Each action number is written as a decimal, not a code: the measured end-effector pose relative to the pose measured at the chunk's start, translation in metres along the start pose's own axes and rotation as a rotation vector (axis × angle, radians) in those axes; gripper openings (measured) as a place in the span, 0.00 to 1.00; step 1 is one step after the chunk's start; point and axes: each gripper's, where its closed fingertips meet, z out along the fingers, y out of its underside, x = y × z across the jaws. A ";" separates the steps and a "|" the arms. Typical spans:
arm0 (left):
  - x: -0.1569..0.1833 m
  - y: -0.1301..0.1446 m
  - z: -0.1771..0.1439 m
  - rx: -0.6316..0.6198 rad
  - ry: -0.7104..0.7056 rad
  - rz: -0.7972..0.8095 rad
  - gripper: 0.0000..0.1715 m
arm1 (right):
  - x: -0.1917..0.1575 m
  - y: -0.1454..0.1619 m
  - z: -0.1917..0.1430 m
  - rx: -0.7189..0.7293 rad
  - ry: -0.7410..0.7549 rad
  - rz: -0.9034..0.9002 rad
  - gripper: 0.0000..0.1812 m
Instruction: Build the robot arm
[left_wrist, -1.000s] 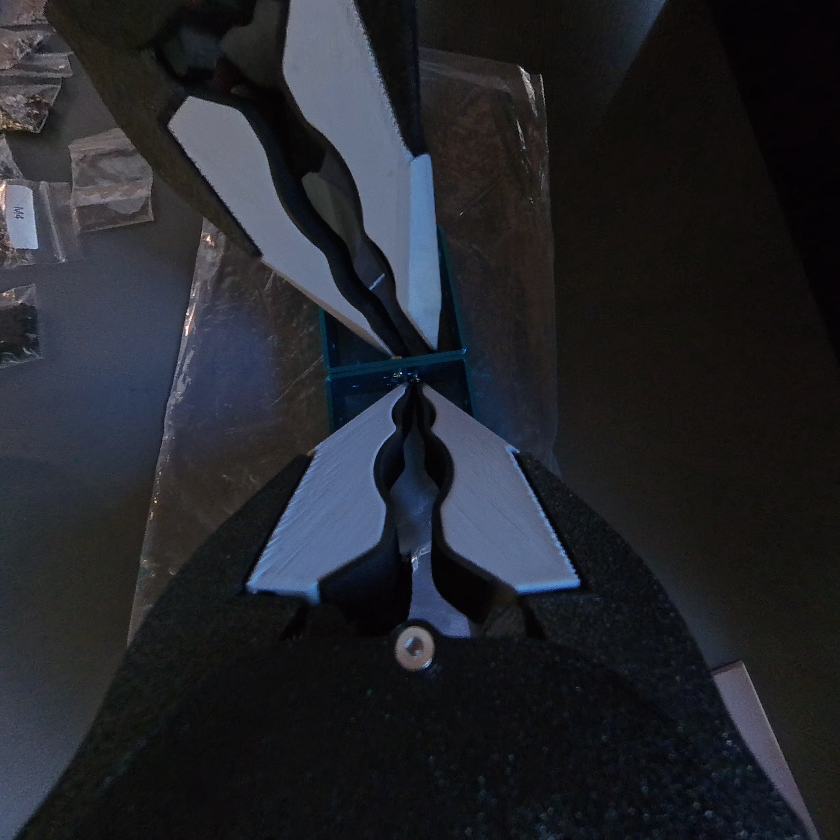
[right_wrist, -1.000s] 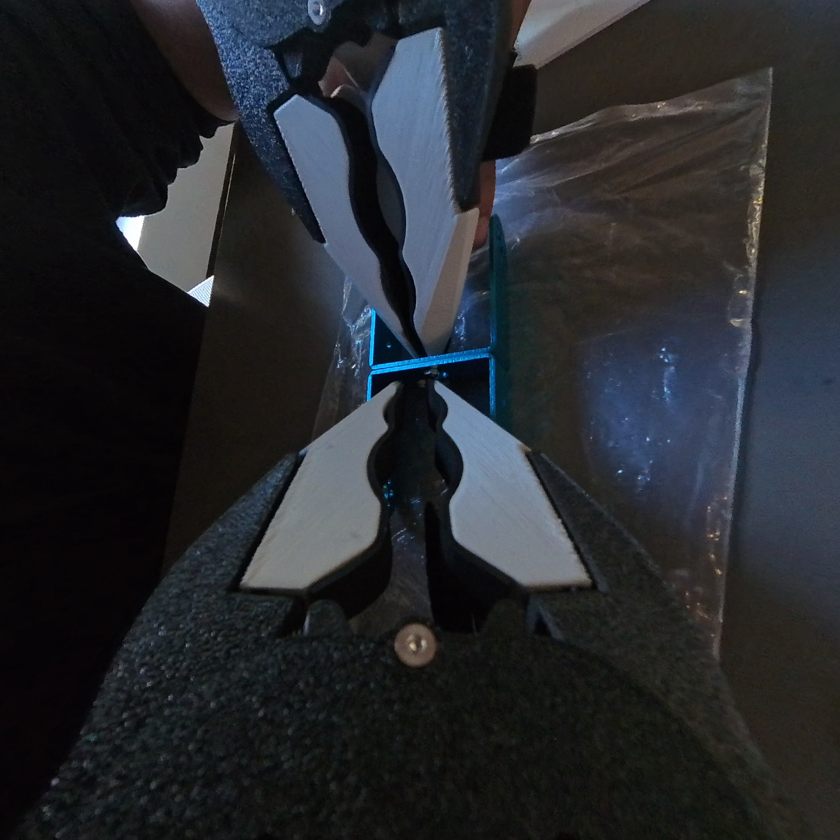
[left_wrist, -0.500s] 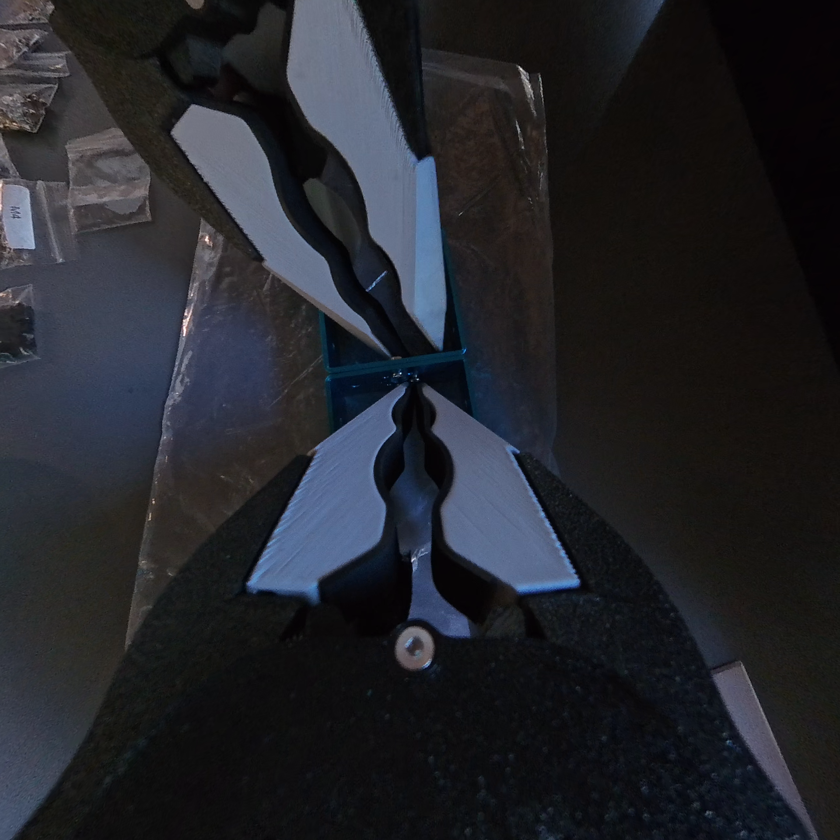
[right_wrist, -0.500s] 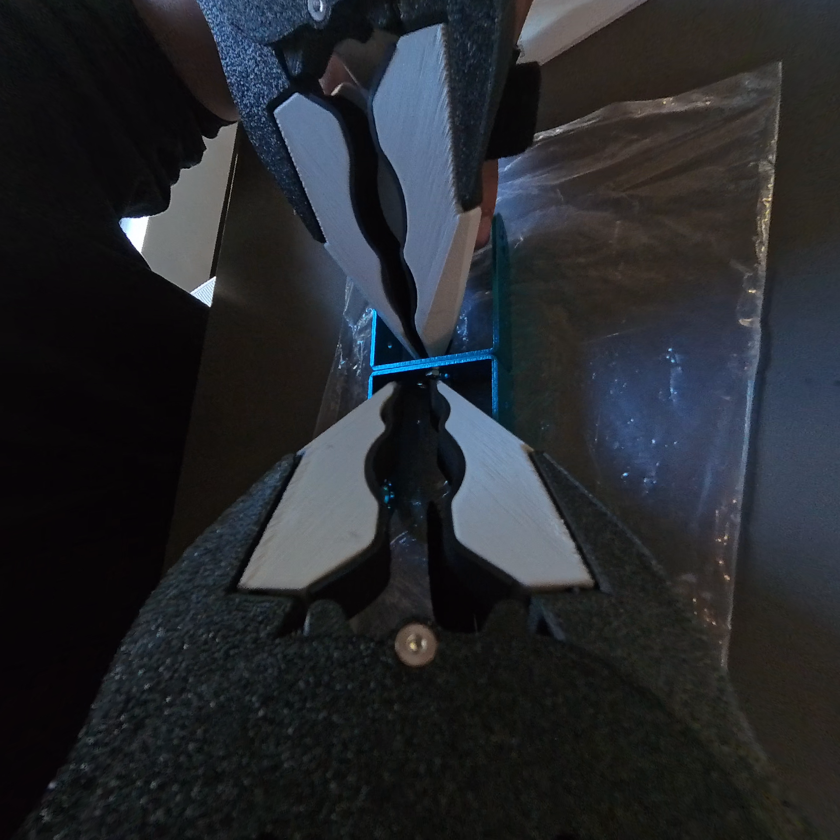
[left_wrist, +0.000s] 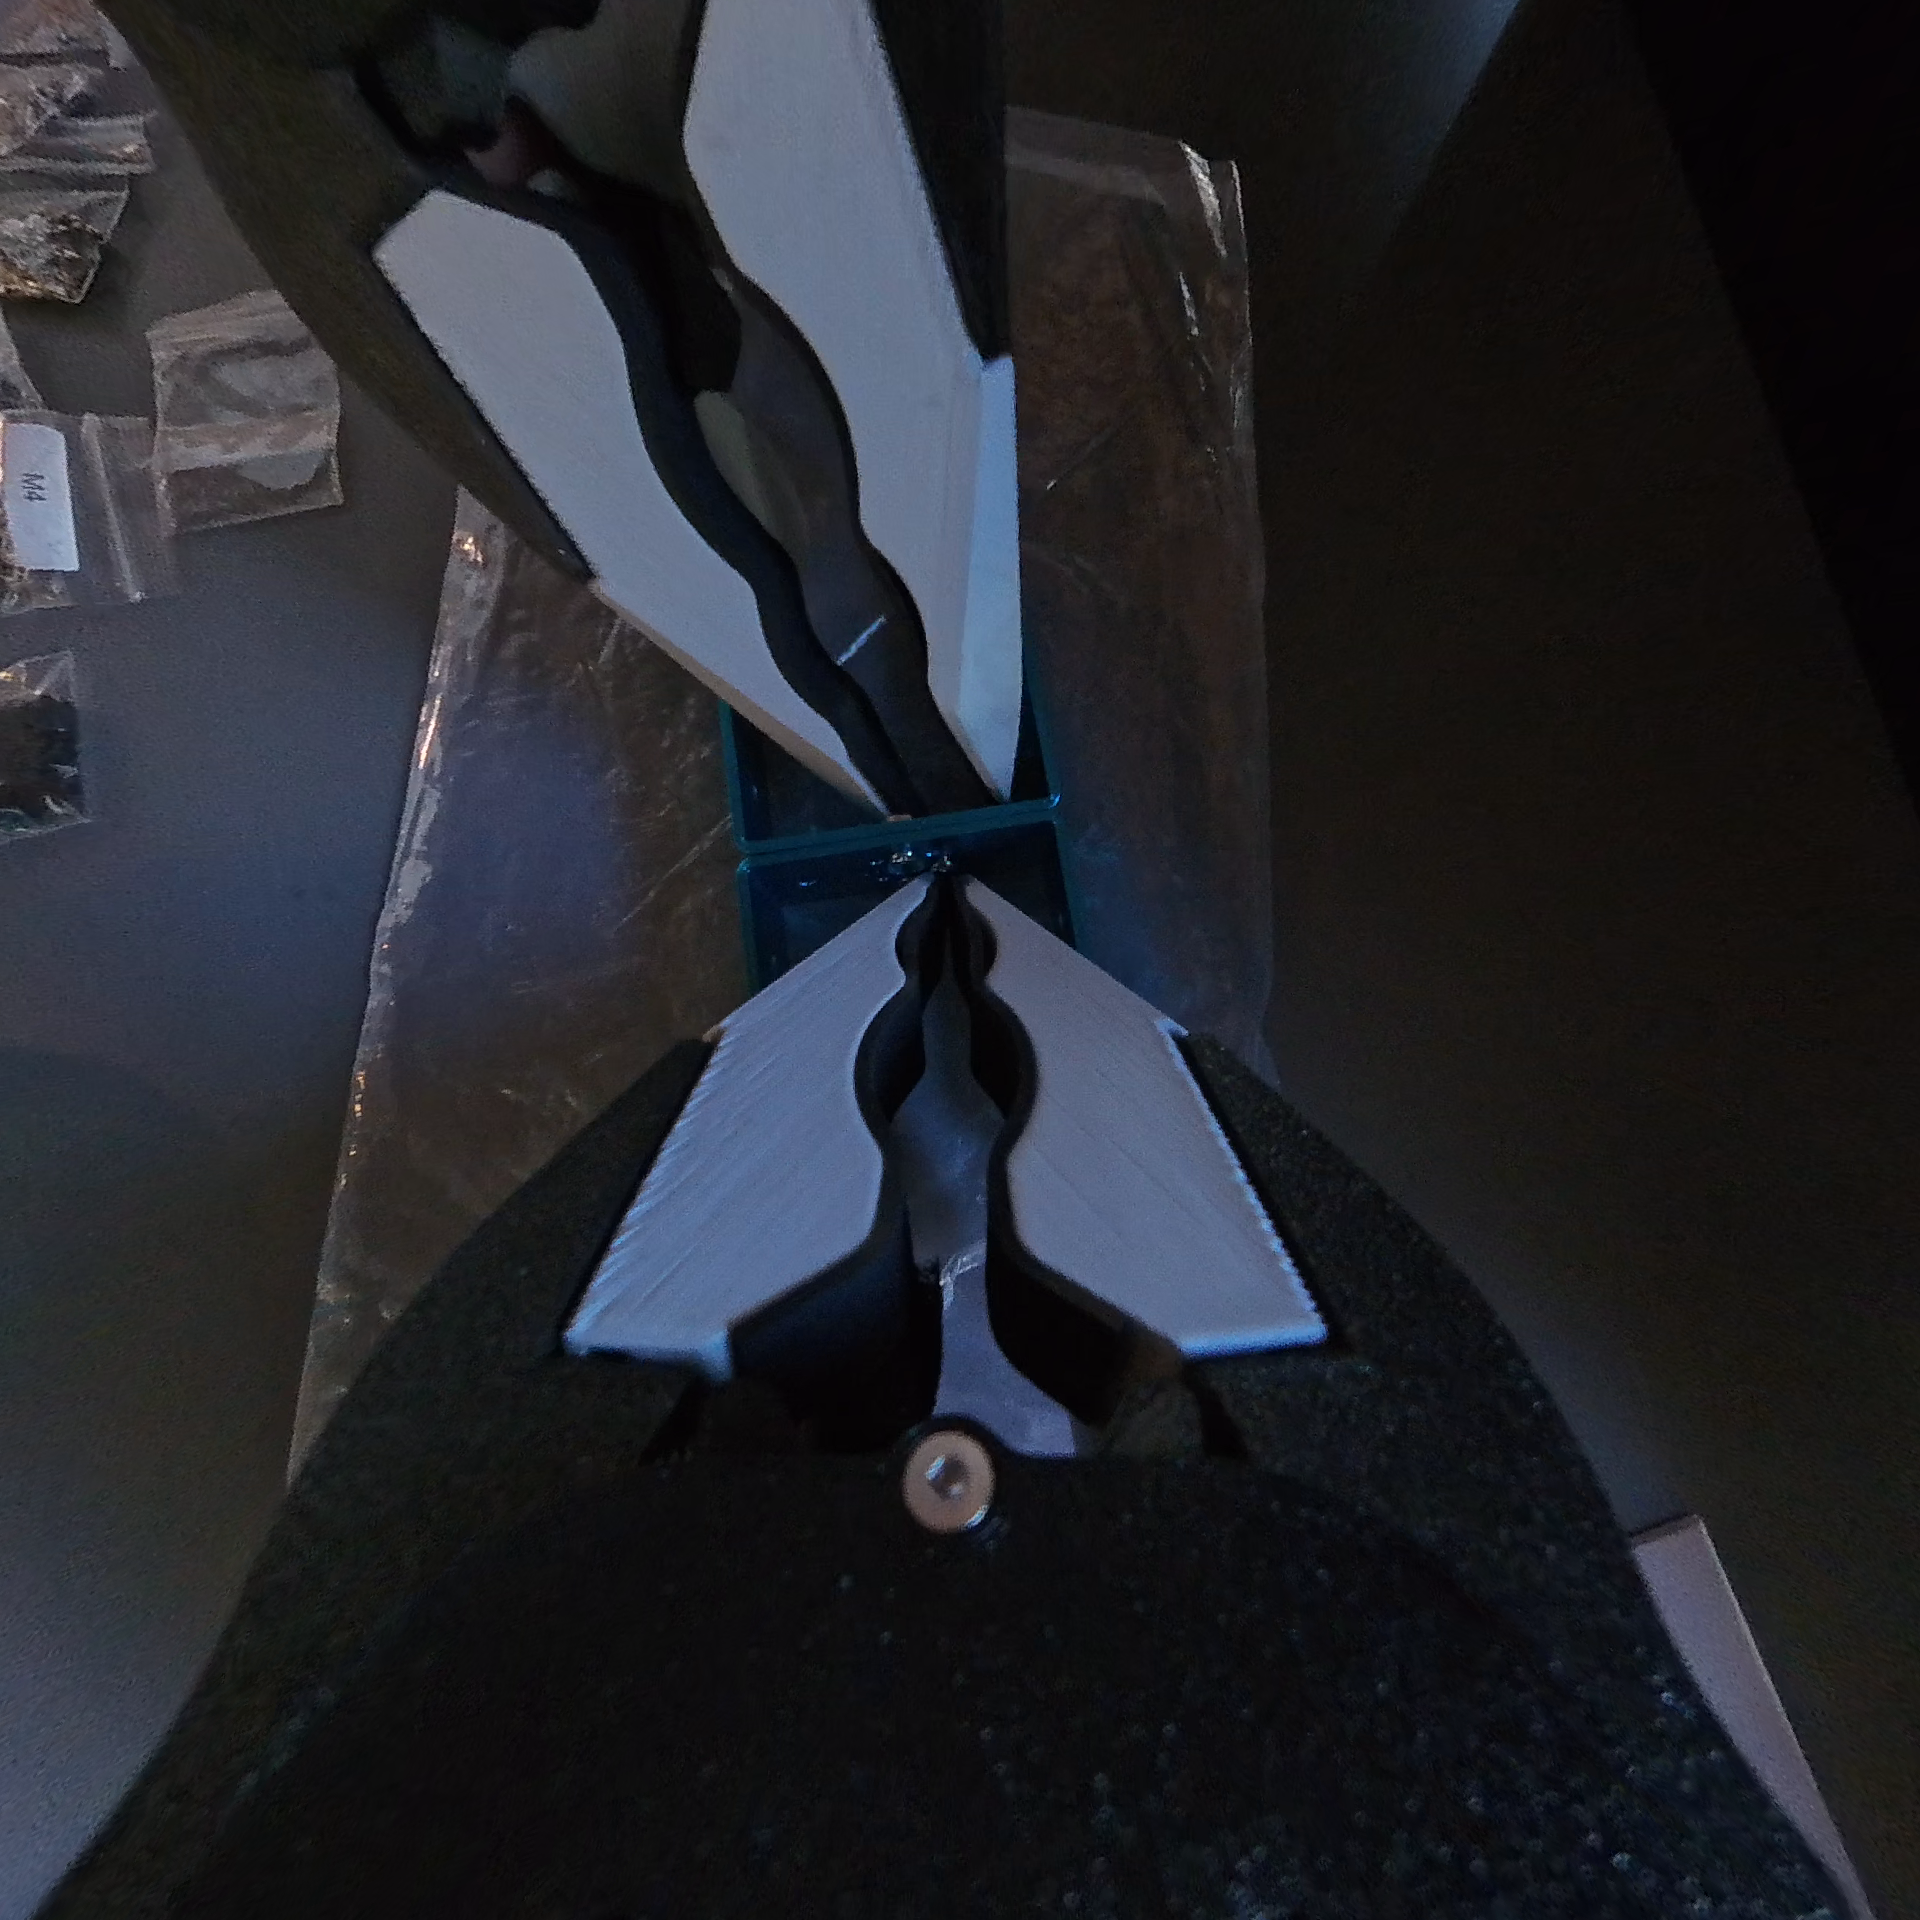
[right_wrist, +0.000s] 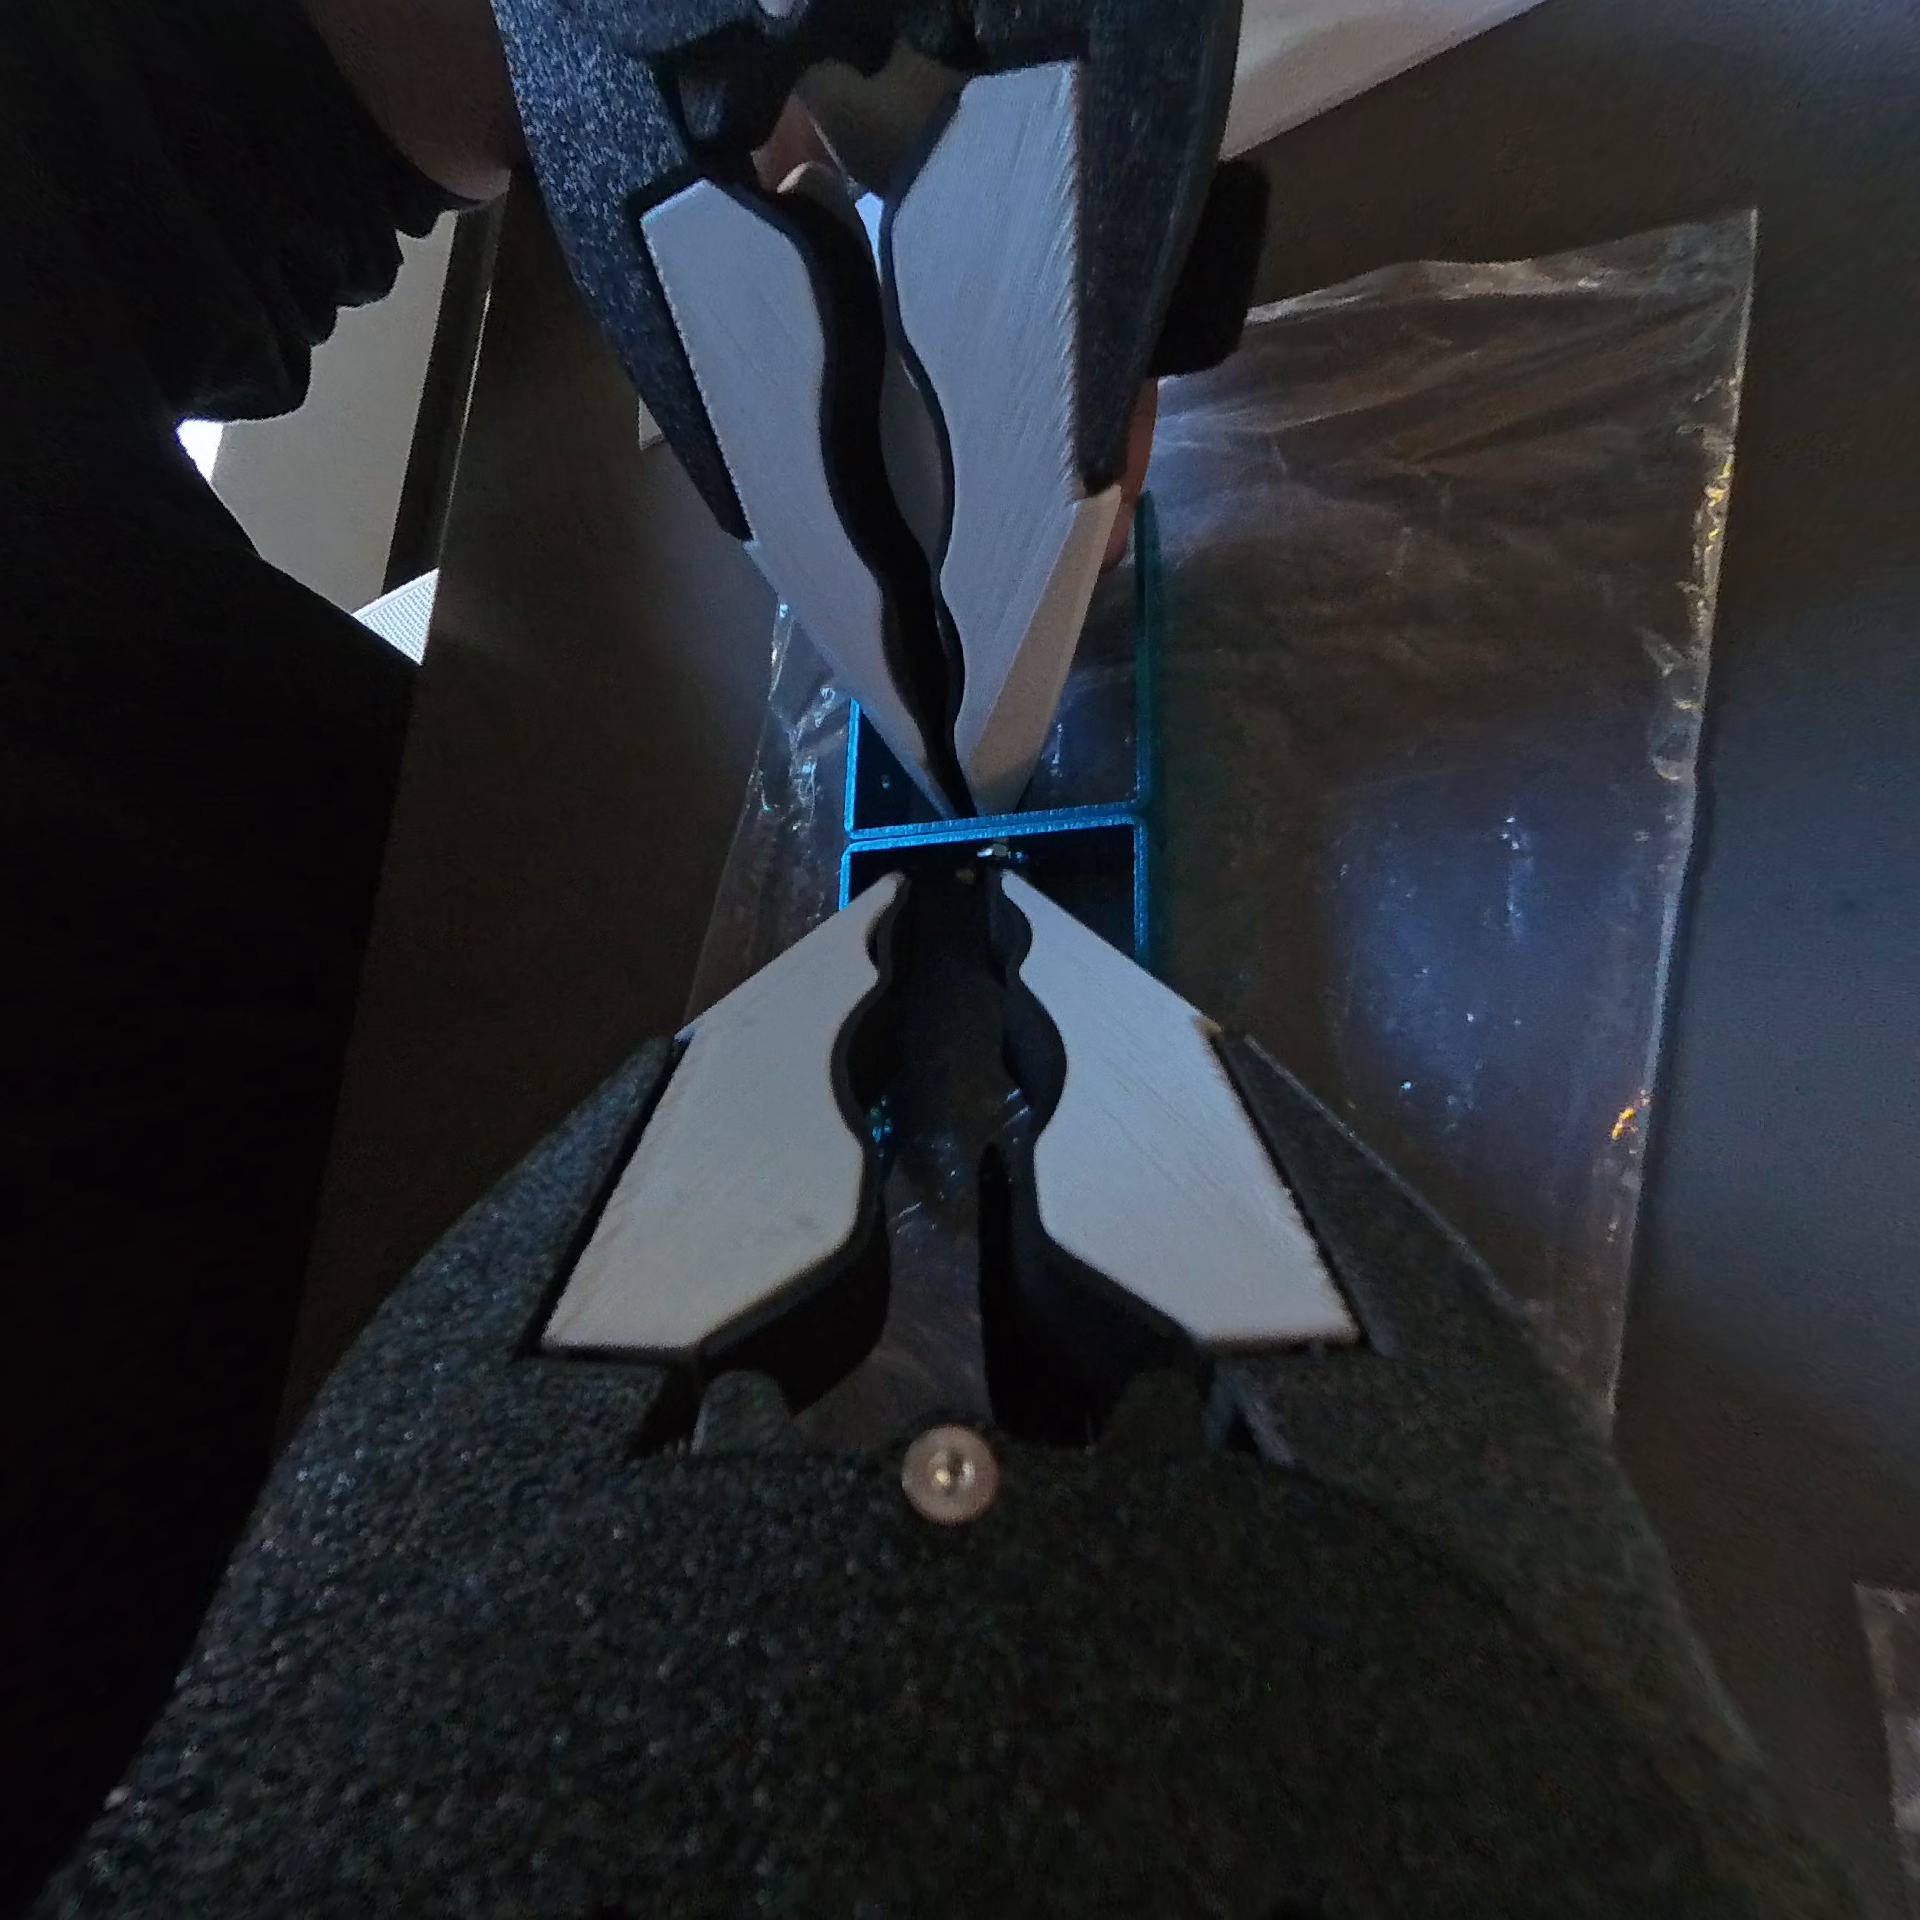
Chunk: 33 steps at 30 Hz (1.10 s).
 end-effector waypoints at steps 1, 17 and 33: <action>0.000 0.000 0.000 0.001 0.001 0.000 0.00 | 0.001 0.000 -0.001 -0.001 0.006 -0.002 0.06; 0.000 -0.001 0.001 0.004 -0.001 0.004 0.00 | -0.002 0.000 -0.003 -0.013 0.032 -0.065 0.06; -0.002 -0.004 -0.007 0.016 -0.018 0.006 0.00 | 0.004 0.002 -0.009 -0.038 0.067 -0.100 0.05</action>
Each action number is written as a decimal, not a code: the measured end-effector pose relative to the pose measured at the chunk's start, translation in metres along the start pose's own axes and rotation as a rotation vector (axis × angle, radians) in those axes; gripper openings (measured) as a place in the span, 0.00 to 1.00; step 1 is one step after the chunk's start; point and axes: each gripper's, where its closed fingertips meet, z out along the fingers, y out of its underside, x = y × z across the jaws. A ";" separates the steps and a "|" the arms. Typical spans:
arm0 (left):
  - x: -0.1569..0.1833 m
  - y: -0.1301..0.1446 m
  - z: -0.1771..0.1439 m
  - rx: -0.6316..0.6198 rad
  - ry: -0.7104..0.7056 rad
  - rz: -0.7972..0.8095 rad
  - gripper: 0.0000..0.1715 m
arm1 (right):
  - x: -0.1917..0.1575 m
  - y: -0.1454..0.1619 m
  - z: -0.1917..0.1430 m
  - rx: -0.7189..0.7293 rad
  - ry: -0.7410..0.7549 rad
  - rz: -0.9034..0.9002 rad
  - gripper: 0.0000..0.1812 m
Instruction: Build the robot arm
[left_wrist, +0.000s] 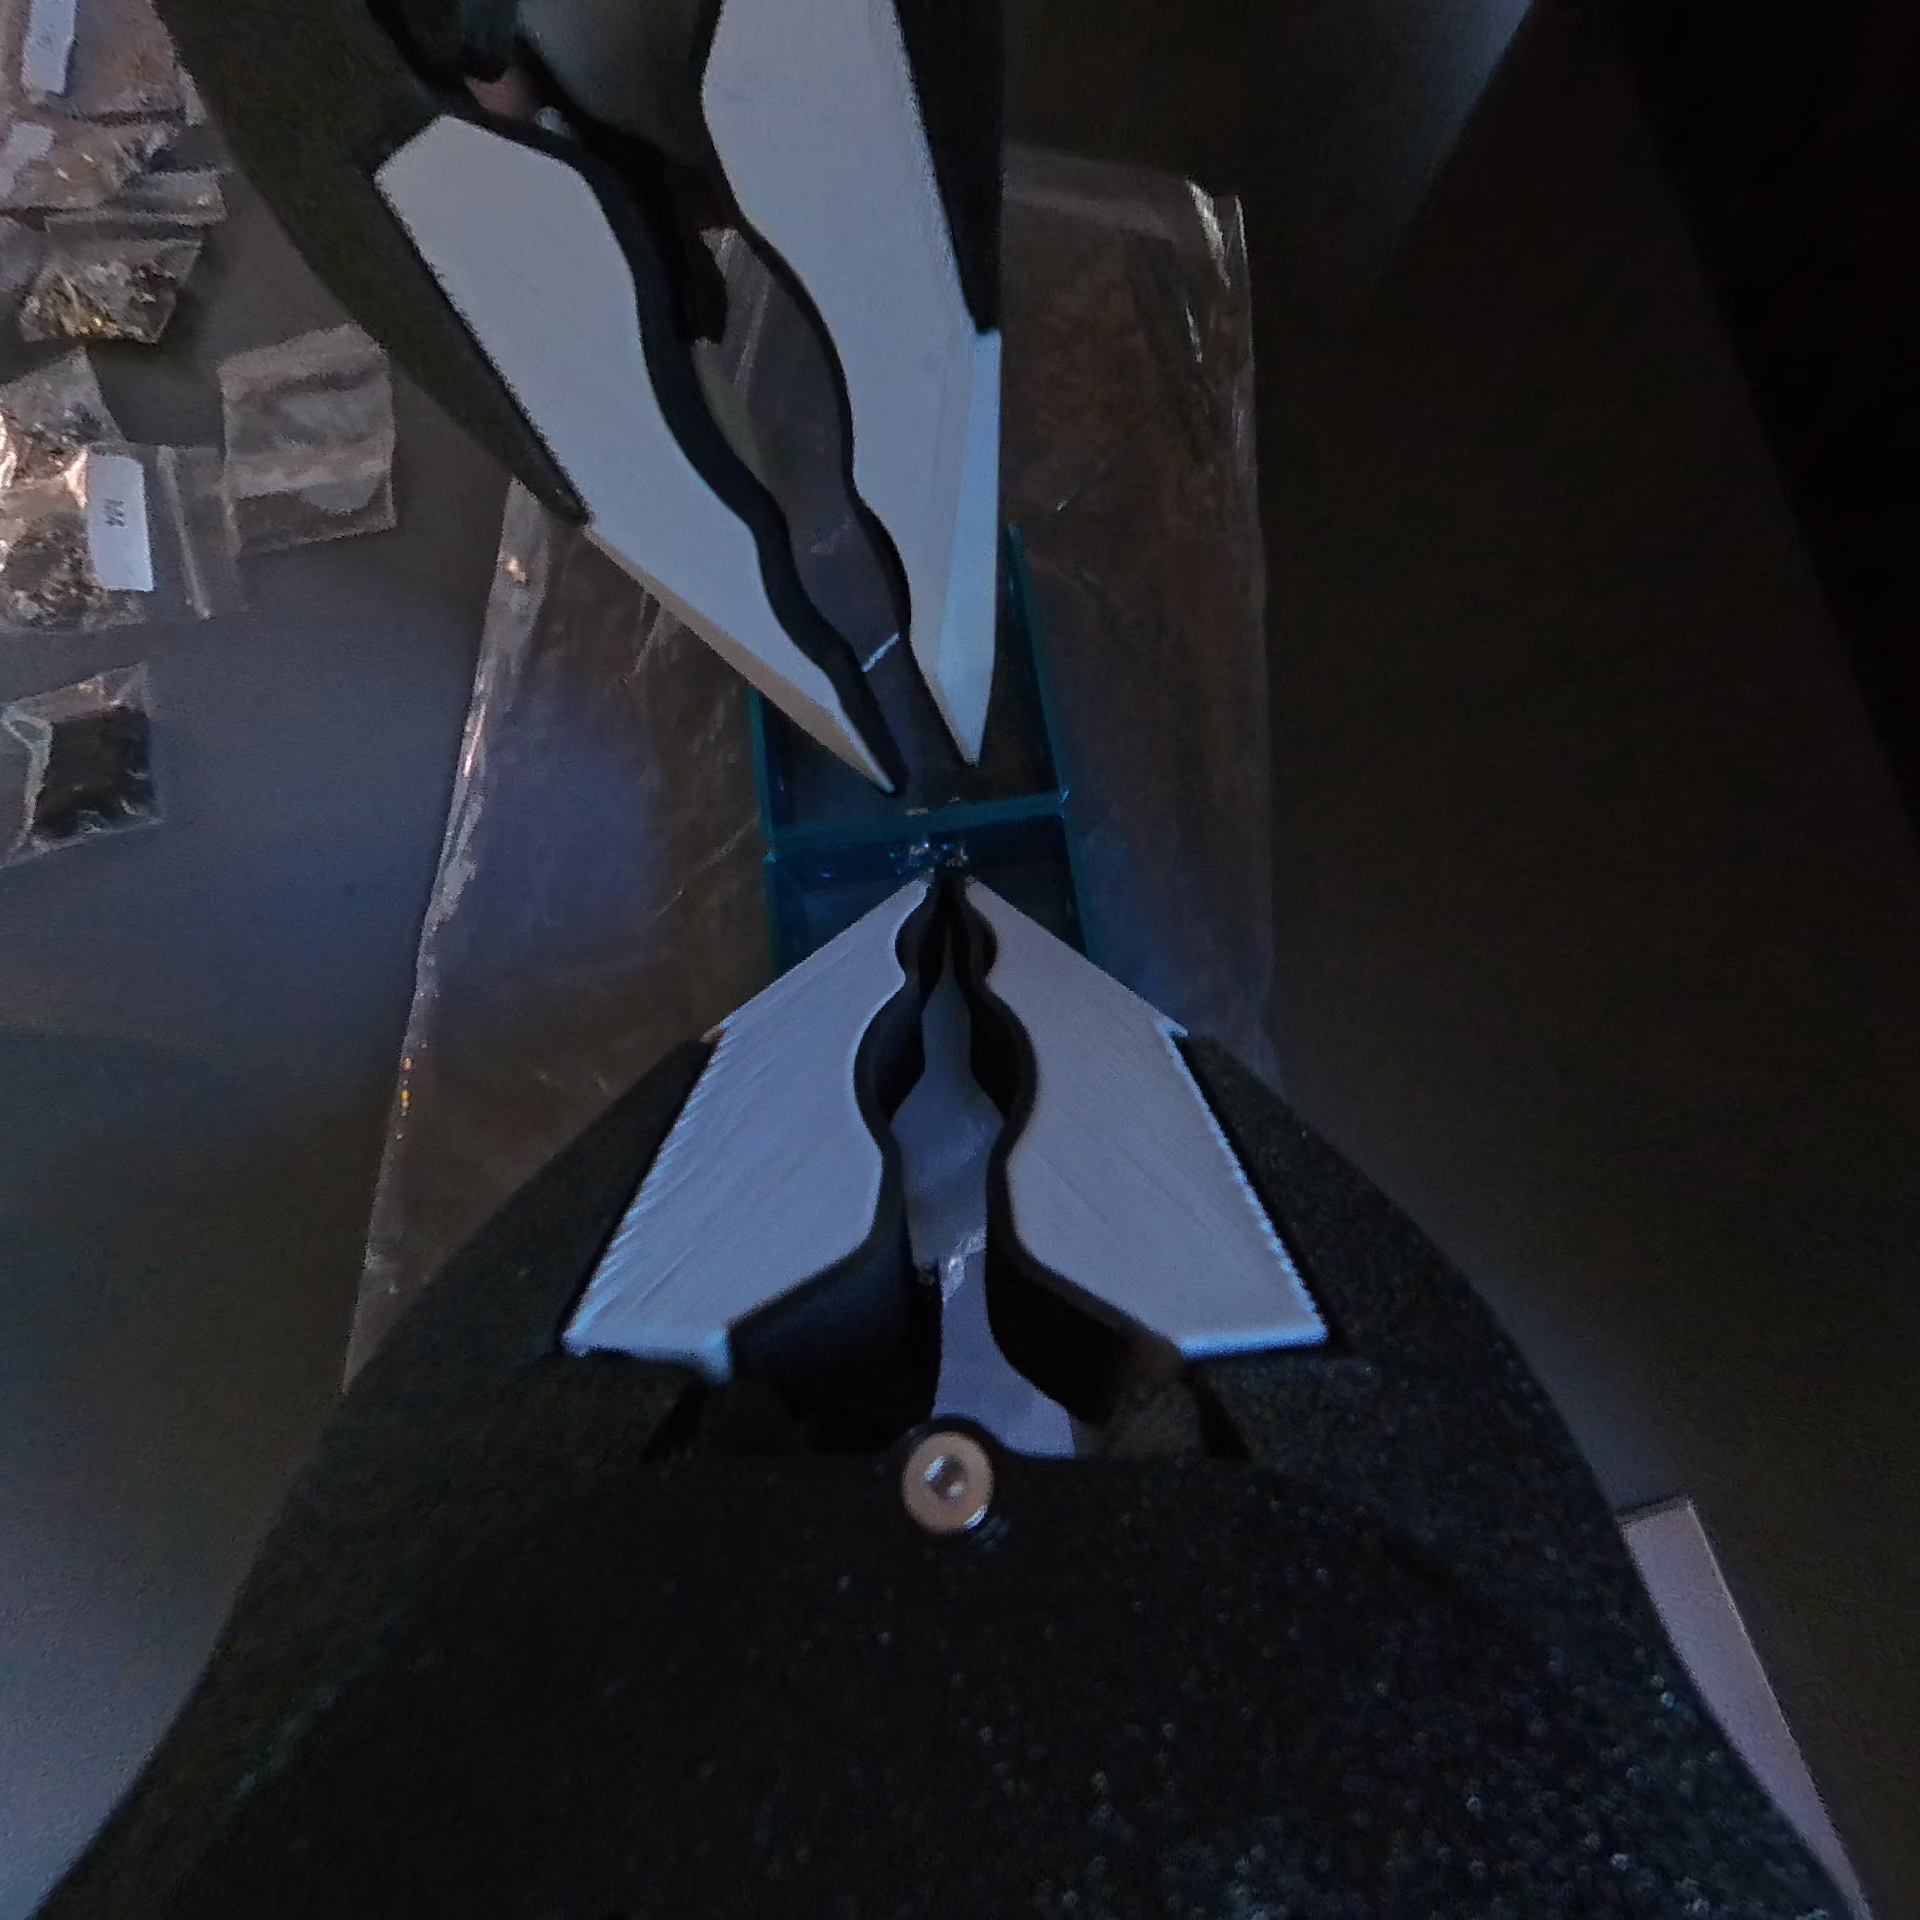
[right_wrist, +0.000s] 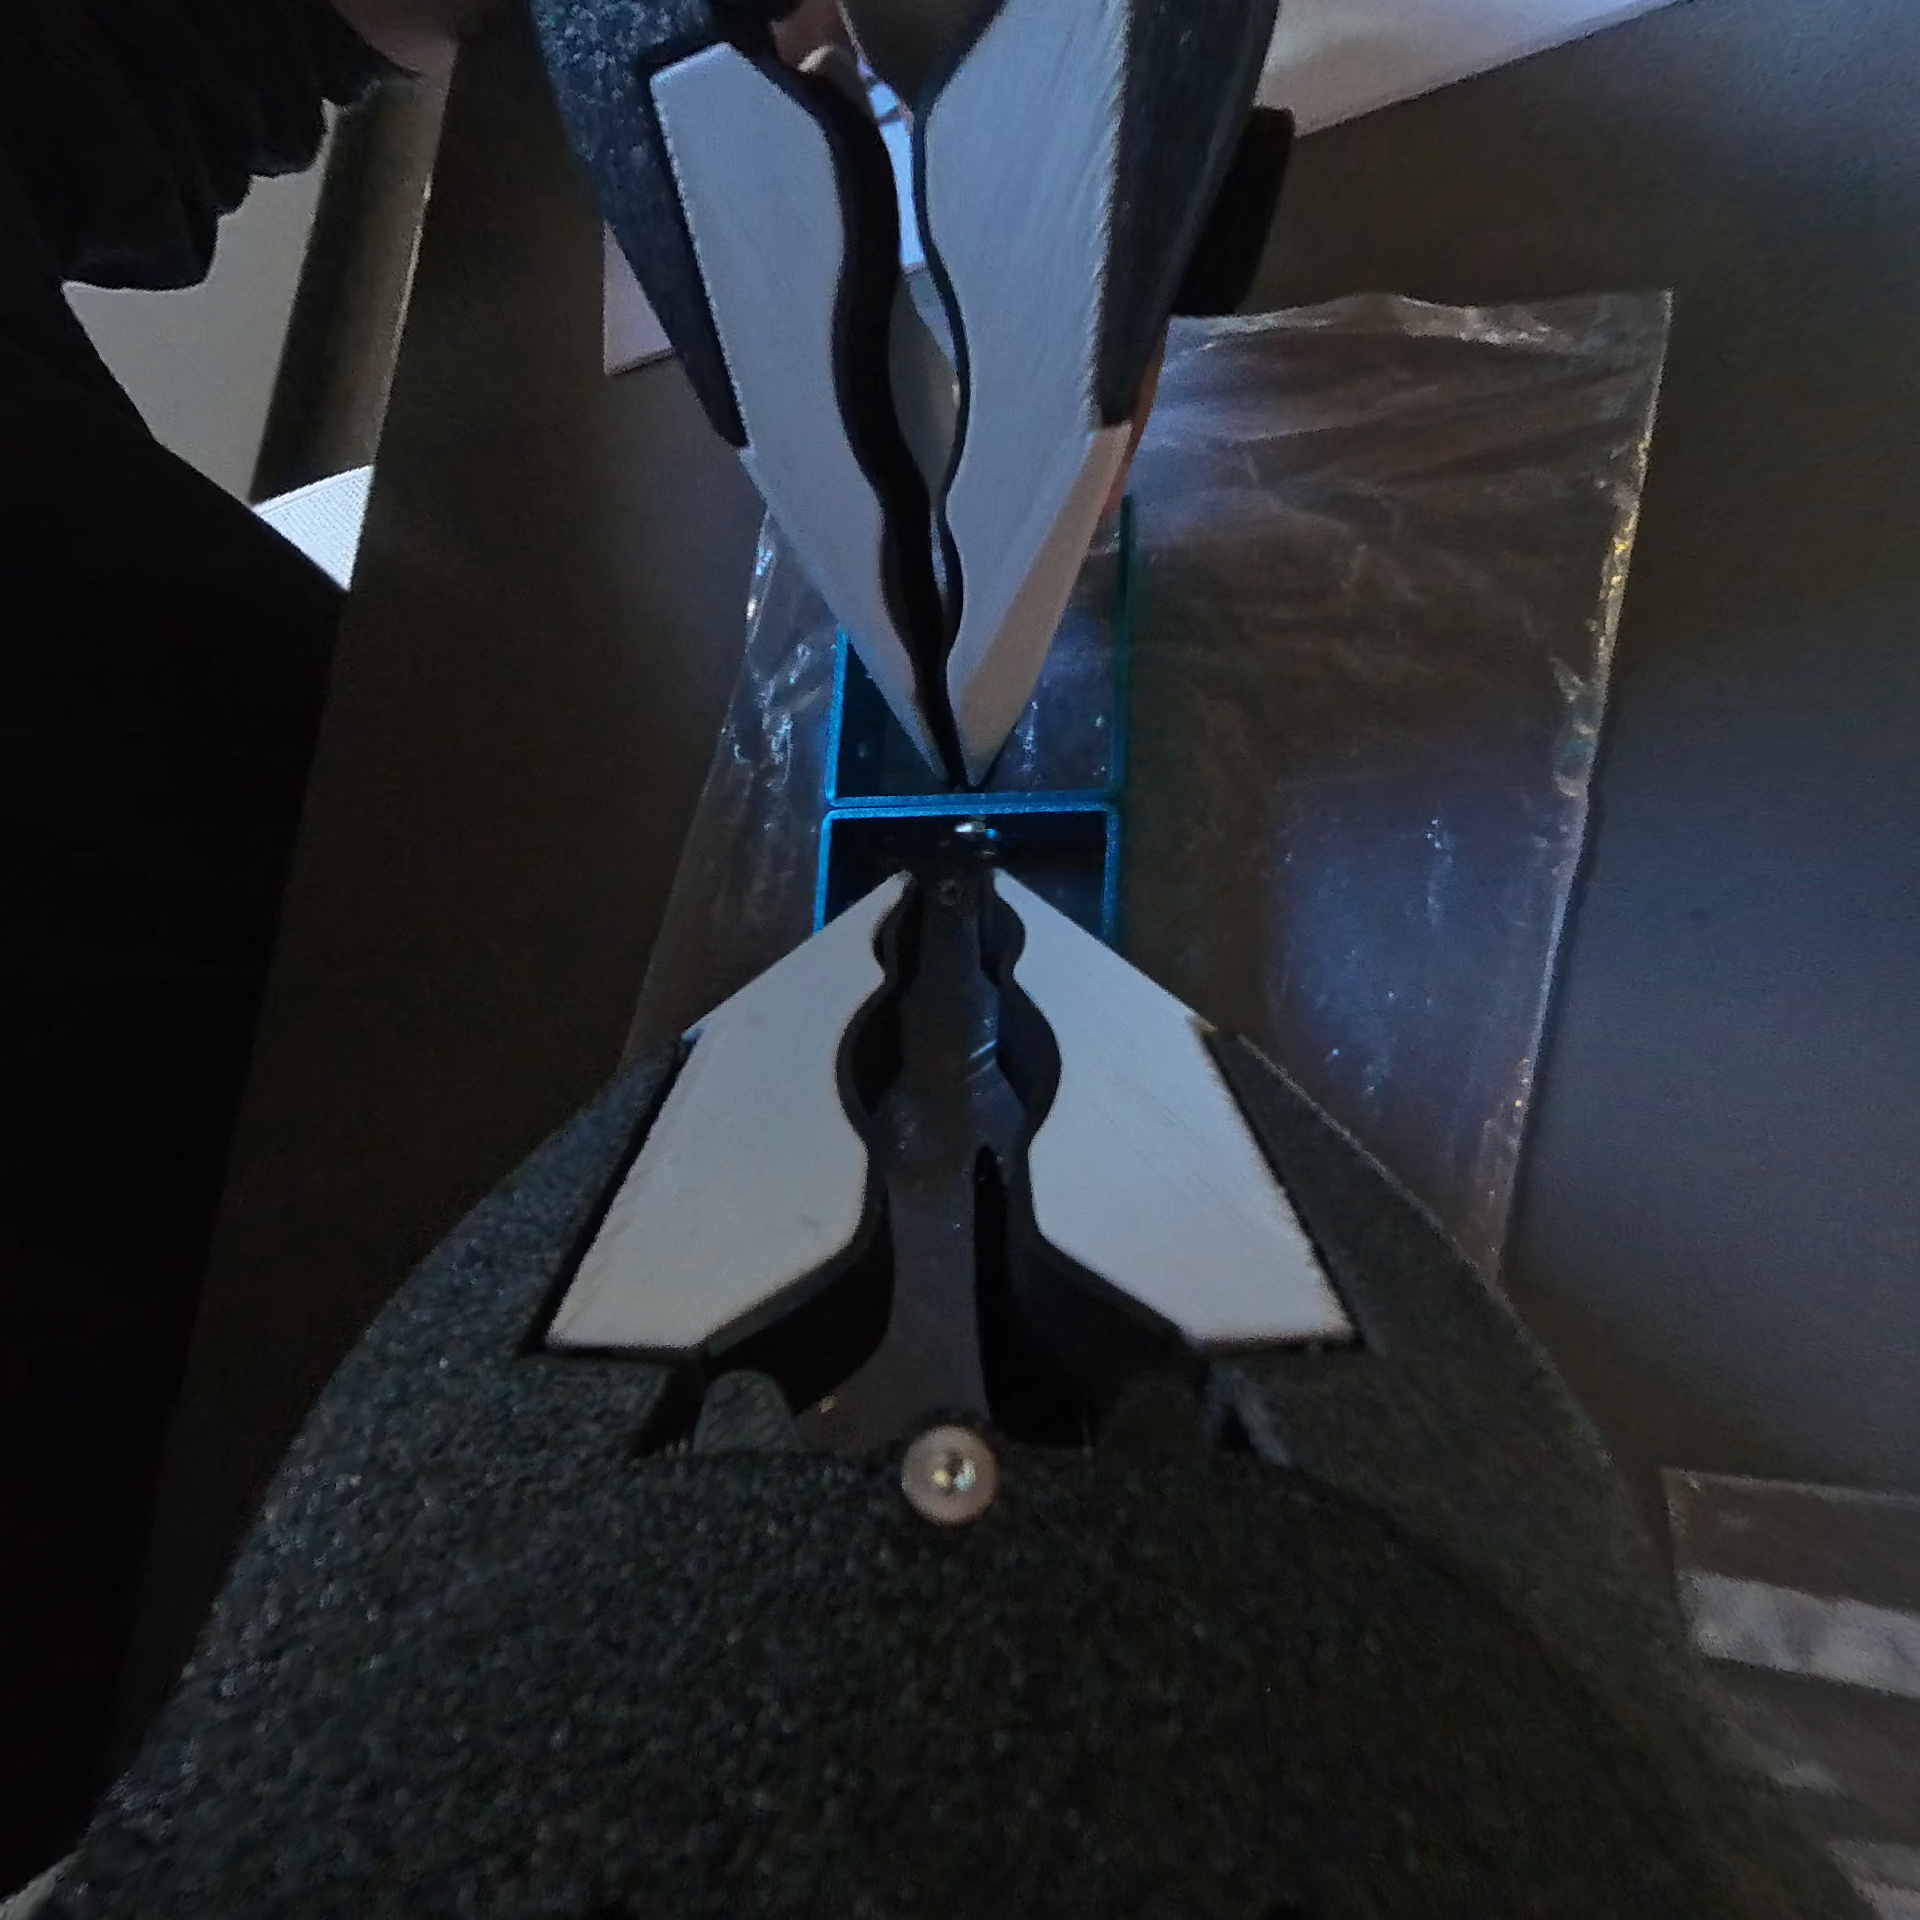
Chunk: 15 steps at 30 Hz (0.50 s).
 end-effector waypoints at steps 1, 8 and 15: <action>0.001 -0.001 0.000 0.006 0.004 -0.002 0.00 | -0.001 -0.001 0.000 0.000 -0.007 -0.012 0.05; 0.003 0.000 0.006 0.008 0.018 -0.004 0.00 | 0.004 0.009 0.010 -0.091 0.055 -0.155 0.05; 0.003 0.003 0.006 -0.004 0.019 -0.004 0.00 | 0.005 0.000 0.008 -0.096 0.048 -0.201 0.06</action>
